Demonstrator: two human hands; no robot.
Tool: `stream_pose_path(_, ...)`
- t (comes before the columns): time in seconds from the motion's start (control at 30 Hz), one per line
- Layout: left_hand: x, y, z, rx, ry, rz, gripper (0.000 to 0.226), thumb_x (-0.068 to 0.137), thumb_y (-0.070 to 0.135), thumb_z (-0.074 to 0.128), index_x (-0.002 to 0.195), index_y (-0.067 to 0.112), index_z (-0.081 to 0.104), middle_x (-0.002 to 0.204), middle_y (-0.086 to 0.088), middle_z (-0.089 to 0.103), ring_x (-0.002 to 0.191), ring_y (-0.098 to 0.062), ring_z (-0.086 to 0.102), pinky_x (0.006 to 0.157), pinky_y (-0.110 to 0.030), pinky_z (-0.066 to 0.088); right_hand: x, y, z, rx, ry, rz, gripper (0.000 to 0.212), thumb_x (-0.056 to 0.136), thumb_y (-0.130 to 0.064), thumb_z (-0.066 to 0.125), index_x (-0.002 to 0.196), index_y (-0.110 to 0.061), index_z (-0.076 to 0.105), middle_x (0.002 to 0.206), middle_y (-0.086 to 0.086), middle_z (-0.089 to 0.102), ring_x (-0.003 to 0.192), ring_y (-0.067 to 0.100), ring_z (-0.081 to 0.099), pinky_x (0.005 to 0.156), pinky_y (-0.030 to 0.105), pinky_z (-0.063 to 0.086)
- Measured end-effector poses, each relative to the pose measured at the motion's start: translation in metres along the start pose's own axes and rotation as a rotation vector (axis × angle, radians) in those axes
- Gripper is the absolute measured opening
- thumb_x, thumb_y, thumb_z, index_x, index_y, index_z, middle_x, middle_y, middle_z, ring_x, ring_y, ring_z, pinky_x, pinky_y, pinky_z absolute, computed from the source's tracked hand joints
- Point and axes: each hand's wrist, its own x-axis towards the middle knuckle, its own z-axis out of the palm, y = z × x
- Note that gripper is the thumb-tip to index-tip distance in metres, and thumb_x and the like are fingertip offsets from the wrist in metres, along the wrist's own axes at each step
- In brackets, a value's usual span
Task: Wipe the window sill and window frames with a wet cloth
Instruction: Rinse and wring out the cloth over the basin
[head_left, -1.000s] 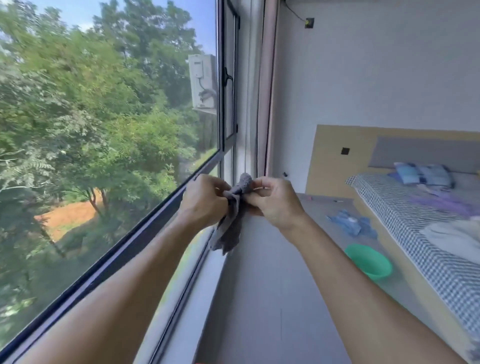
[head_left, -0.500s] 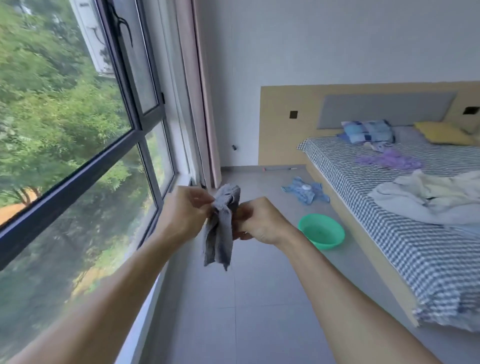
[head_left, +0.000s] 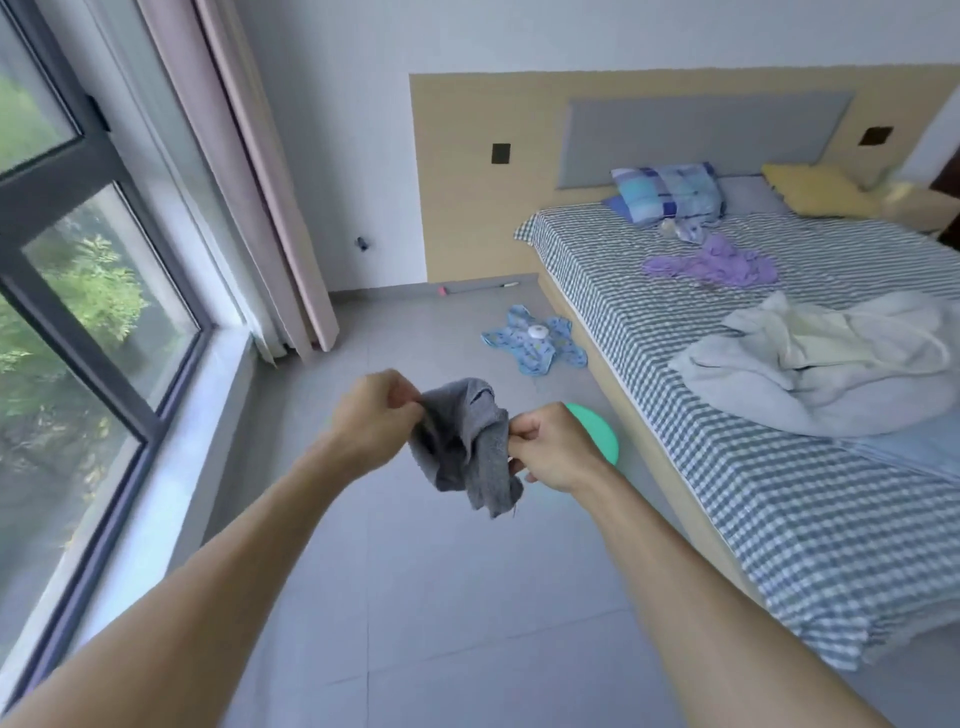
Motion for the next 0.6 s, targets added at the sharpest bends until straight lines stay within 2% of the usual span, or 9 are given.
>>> stream_pose_path(0.03, 0.026, -0.002, 0.015, -0.058, -0.028, -0.019, 0.015, 0.091, 0.013, 0.054, 0.082, 0.025, 0.055, 0.081, -0.001, 0.060, 0.076, -0.022, 0.056, 0.073, -0.037, 0.050, 0.019, 0.009, -0.005, 0.019, 0.015, 0.024, 0.019, 0.087, -0.011, 0.061, 0.072, -0.004, 0.069, 0.075, 0.017, 0.071, 0.067, 0.029, 0.067, 0.061, 0.035, 0.054)
stream_pose_path(0.1, 0.087, -0.002, 0.053, -0.164, -0.120, -0.053, 0.011, 0.097, 0.019, 0.048, 0.087, 0.025, 0.049, 0.086, -0.005, 0.056, 0.080, -0.023, 0.051, 0.085, -0.043, 0.048, 0.069, 0.032, -0.019, 0.080, 0.054, 0.068, 0.018, 0.086, -0.009, 0.064, 0.068, -0.008, 0.068, 0.068, 0.011, 0.069, 0.061, 0.020, 0.064, 0.060, 0.031, 0.053)
stream_pose_path(0.2, 0.174, 0.004, 0.102, -0.286, -0.244, -0.085, 0.007, 0.095, 0.025, 0.051, 0.088, 0.024, 0.049, 0.085, -0.005, 0.057, 0.082, -0.023, 0.053, 0.090, -0.046, 0.048, 0.141, 0.061, -0.040, 0.196, 0.073, 0.131, 0.019, 0.082, -0.010, 0.071, 0.066, -0.015, 0.062, 0.056, -0.009, 0.061, 0.054, 0.006, 0.055, 0.055, 0.018, 0.044)
stream_pose_path(0.27, 0.221, 0.012, 0.131, -0.293, -0.295, -0.079, 0.009, 0.088, 0.021, 0.061, 0.084, 0.019, 0.053, 0.075, -0.001, 0.059, 0.072, -0.021, 0.053, 0.075, -0.034, 0.049, 0.183, 0.082, -0.053, 0.203, 0.071, 0.179, 0.021, 0.079, -0.013, 0.072, 0.065, -0.015, 0.057, 0.055, -0.011, 0.055, 0.052, 0.003, 0.049, 0.052, 0.016, 0.037)
stream_pose_path(0.33, 0.275, 0.023, 0.168, -0.268, -0.351, -0.055, 0.014, 0.088, 0.005, 0.063, 0.081, 0.013, 0.054, 0.069, -0.001, 0.057, 0.062, -0.016, 0.050, 0.055, -0.019, 0.043, 0.234, 0.112, -0.071, 0.229, 0.100, 0.230, 0.024, 0.077, -0.013, 0.071, 0.066, -0.018, 0.051, 0.058, -0.010, 0.048, 0.056, 0.008, 0.043, 0.054, 0.023, 0.032)
stream_pose_path(0.37, 0.304, 0.024, 0.191, -0.236, -0.387, -0.047, 0.015, 0.088, 0.000, 0.062, 0.081, 0.012, 0.055, 0.069, -0.001, 0.057, 0.059, -0.013, 0.049, 0.049, -0.015, 0.040, 0.261, 0.133, -0.079, 0.256, 0.117, 0.264, 0.029, 0.076, -0.012, 0.070, 0.063, -0.020, 0.046, 0.057, -0.010, 0.044, 0.057, 0.009, 0.039, 0.054, 0.026, 0.030)
stream_pose_path(0.43, 0.351, 0.027, 0.235, -0.175, -0.439, -0.035, 0.018, 0.085, -0.001, 0.064, 0.080, 0.013, 0.056, 0.071, 0.000, 0.056, 0.058, -0.011, 0.049, 0.046, -0.013, 0.038, 0.305, 0.173, -0.094, 0.266, 0.125, 0.319, 0.037, 0.074, -0.007, 0.070, 0.058, -0.022, 0.040, 0.054, -0.011, 0.037, 0.056, 0.011, 0.034, 0.052, 0.026, 0.025)
stream_pose_path(0.5, 0.399, 0.023, 0.279, -0.103, -0.452, -0.028, 0.018, 0.082, 0.000, 0.066, 0.082, 0.014, 0.056, 0.074, 0.000, 0.055, 0.061, -0.011, 0.049, 0.046, -0.013, 0.038, 0.346, 0.215, -0.106, 0.246, 0.159, 0.361, 0.038, 0.072, -0.003, 0.071, 0.056, -0.021, 0.042, 0.052, -0.010, 0.037, 0.054, 0.010, 0.033, 0.048, 0.022, 0.024)
stream_pose_path(0.6, 0.459, 0.005, 0.345, 0.033, -0.454, -0.045, 0.019, 0.082, -0.002, 0.059, 0.090, 0.014, 0.056, 0.081, -0.002, 0.056, 0.065, -0.013, 0.048, 0.041, -0.013, 0.039, 0.408, 0.285, -0.117, 0.197, 0.235, 0.391, 0.035, 0.068, -0.003, 0.074, 0.053, -0.020, 0.047, 0.051, -0.010, 0.044, 0.055, 0.011, 0.039, 0.051, 0.025, 0.030)
